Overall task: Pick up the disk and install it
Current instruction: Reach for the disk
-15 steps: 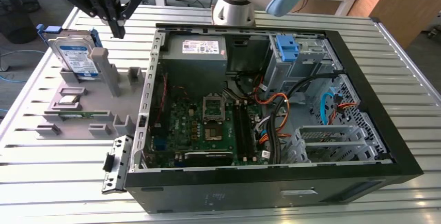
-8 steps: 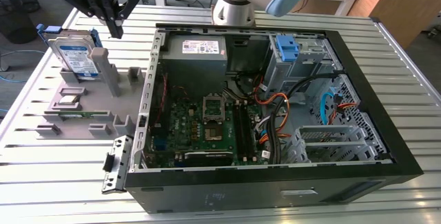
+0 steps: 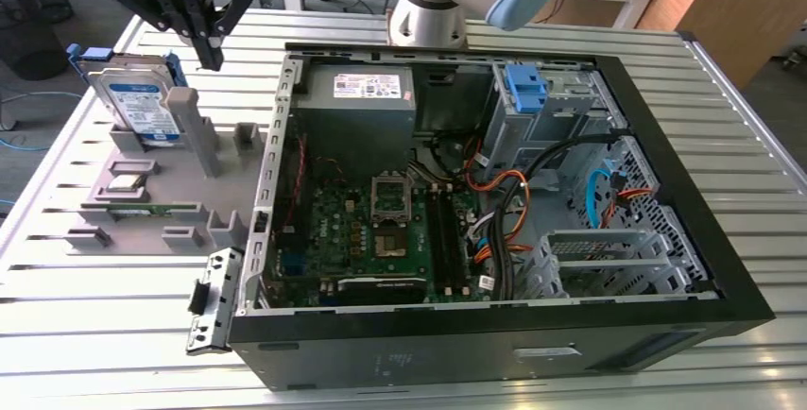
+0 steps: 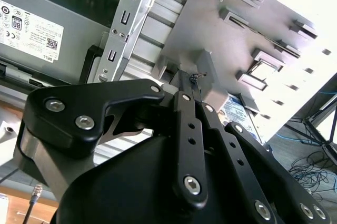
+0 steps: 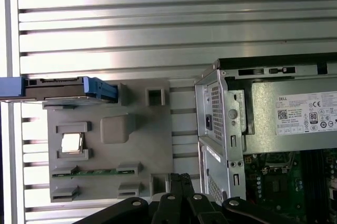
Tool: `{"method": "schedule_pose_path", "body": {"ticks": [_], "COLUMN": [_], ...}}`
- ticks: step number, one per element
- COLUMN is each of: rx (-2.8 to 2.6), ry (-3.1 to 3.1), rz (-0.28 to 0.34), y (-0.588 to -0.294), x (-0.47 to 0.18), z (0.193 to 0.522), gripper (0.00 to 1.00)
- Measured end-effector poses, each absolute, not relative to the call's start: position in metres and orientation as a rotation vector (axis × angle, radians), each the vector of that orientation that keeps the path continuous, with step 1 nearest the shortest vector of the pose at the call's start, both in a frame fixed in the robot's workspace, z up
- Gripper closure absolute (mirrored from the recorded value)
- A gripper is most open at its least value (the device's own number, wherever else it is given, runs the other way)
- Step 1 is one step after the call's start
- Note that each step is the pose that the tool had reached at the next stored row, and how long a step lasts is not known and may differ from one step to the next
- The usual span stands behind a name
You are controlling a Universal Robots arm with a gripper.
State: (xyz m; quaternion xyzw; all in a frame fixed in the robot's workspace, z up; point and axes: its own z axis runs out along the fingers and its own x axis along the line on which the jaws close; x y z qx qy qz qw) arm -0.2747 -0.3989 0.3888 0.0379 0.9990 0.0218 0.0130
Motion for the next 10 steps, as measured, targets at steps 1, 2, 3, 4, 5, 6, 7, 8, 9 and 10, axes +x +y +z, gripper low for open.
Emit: {"method": "schedule_pose_path", "body": {"ticks": [1, 2, 3, 4, 5, 6, 7, 8, 9, 10], "rx": [0.118, 0.118, 0.118, 0.118, 0.118, 0.118, 0.118, 0.118, 0.118, 0.118], "ry": [3.113, 3.112, 3.113, 3.112, 3.113, 3.113, 3.112, 3.112, 3.112, 3.112], "rz": [0.068, 0.068, 0.068, 0.068, 0.068, 0.068, 0.068, 0.068, 0.068, 0.068], "y": [-0.399, -0.399, -0.399, -0.399, -0.399, -0.399, -0.399, -0.399, -0.399, -0.399], "x": [-0.275, -0.276, -0.277, -0.278, -0.279, -0.281, -0.282, -0.283, -0.284, -0.286], "z": [0.389, 0.389, 0.389, 0.389, 0.389, 0.389, 0.389, 0.388, 0.388, 0.388], "gripper": [0.89, 0.89, 0.89, 0.89, 0.89, 0.89, 0.89, 0.89, 0.89, 0.89]}}
